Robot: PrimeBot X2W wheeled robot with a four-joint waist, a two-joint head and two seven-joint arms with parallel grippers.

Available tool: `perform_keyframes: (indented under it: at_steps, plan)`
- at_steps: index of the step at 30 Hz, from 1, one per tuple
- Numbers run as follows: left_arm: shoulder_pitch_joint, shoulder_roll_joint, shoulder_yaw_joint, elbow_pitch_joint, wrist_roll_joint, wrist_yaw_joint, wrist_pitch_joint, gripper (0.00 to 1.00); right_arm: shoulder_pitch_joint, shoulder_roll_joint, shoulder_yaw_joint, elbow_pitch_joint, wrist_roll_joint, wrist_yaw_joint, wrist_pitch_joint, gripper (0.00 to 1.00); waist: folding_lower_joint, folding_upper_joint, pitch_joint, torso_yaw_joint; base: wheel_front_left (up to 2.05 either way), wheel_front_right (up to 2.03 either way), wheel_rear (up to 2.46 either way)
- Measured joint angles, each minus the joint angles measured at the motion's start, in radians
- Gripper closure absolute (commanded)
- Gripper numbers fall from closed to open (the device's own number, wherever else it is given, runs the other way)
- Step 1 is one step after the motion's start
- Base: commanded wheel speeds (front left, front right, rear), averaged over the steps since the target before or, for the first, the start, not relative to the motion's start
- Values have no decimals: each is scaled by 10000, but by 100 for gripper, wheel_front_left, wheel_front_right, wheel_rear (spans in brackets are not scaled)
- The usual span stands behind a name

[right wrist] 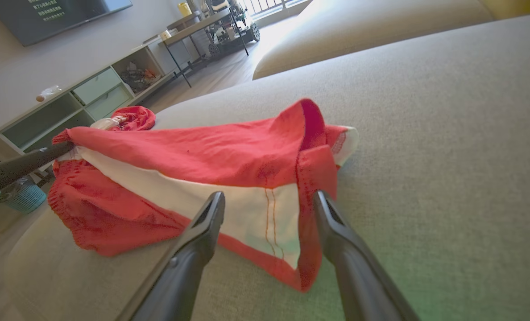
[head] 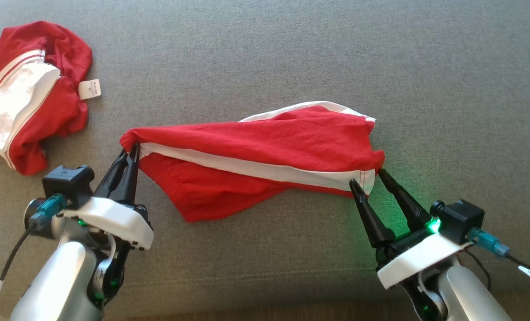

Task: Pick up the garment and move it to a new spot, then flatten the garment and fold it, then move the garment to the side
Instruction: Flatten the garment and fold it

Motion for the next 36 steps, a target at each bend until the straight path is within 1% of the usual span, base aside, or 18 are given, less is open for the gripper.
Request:
perform_keyframes:
  at_steps: [4,8,9,11,12,13,14,15,16,17,25,28,31,32,36]
  plan:
    - [-12,0,-82,4,0,-2,2,100,-8,-125,157,428,167,0,0,0,0,0,-9,56,0,0,0]
    - [-41,2,-125,4,0,-2,2,100,-39,-128,307,589,238,0,0,0,0,0,-6,86,0,0,0]
    - [-62,2,-128,4,0,-2,2,100,-49,-128,355,591,238,0,0,4,0,0,-6,89,0,0,0]
    - [-96,4,-134,0,0,0,4,100,-56,-128,443,587,270,0,0,18,0,0,-6,89,0,0,0]
    - [-97,4,-138,0,0,4,4,100,-56,-128,479,587,322,0,0,32,0,0,-10,84,0,0,0]
    - [-96,6,-142,0,0,4,10,100,-56,-130,512,587,328,0,0,51,0,0,-13,79,0,0,0]
    - [-96,6,-146,-2,0,4,13,100,-56,-130,537,585,328,0,0,60,0,0,-16,75,0,0,0]
    - [-96,6,-155,-2,0,6,15,100,-57,-138,564,585,328,0,0,71,0,0,-23,71,0,0,0]
    - [-96,6,-161,-2,-2,6,15,100,-59,-144,573,585,328,0,0,84,0,0,-32,66,0,0,0]
    - [-96,6,-165,-2,-2,6,15,100,-62,-151,577,585,334,0,0,100,0,0,-45,60,0,0,0]
    - [-96,8,-219,-21,-33,-10,0,100,-233,-284,606,589,466,0,0,100,0,0,-239,-8,0,0,0]
    - [-96,40,-314,-284,-102,-309,-50,100,-321,-376,487,226,679,0,0,100,0,0,-361,-47,0,0,0]
    - [-104,102,-362,-688,-226,-535,-146,100,-508,-489,128,-322,928,0,0,100,0,0,-512,-130,0,0,0]
    - [-104,102,-362,-688,-226,-535,-146,100,-508,-489,128,-322,928,0,0,100,0,0,-512,-130,0,0,0]
    - [-187,215,-318,-1432,-541,-713,-19,100,-1108,-575,-422,-865,1329,0,0,100,0,0,-751,-284,0,0,0]
